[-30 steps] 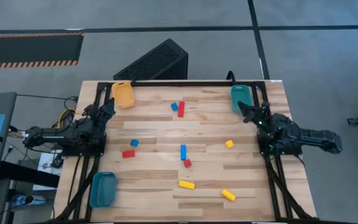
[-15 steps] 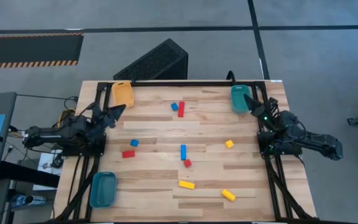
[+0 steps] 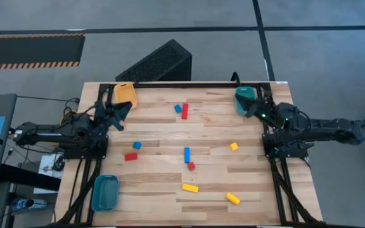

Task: Sort & place blocks by color
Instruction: Put the top right yellow block into the light blue bin

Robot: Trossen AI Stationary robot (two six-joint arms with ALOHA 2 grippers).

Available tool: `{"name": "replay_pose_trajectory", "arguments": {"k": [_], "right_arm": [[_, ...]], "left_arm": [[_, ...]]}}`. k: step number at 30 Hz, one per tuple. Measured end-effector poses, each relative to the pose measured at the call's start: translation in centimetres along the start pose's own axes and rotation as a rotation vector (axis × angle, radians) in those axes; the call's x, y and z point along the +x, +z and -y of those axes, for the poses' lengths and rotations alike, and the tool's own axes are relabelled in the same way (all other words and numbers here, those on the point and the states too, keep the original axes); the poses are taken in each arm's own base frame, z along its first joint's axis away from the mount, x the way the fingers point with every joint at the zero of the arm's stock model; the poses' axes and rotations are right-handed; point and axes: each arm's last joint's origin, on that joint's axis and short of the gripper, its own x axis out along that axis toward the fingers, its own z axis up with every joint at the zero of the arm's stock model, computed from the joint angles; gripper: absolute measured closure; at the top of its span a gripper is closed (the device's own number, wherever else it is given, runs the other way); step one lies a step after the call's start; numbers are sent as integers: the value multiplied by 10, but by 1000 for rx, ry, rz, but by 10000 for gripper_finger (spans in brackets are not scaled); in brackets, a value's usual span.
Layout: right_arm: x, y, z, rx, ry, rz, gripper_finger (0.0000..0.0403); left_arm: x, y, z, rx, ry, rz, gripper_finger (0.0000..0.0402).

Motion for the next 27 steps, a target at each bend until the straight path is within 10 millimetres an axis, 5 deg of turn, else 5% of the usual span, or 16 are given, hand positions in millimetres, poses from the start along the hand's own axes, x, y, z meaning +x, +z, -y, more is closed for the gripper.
{"name": "replay_pose_trajectory", "arguments": {"k": [10, 17, 27], "right_arm": [[25, 21, -52, -342, -13, -127, 373], [25, 3, -23, -507, -332, -505, 306], [30, -47, 16, -370, -654, -942, 175]], "left_arm": [[33, 13, 28, 161, 70, -32, 266], [52, 13, 40, 301, 127, -57, 255], [75, -5, 43, 279, 221, -17, 254]]}}
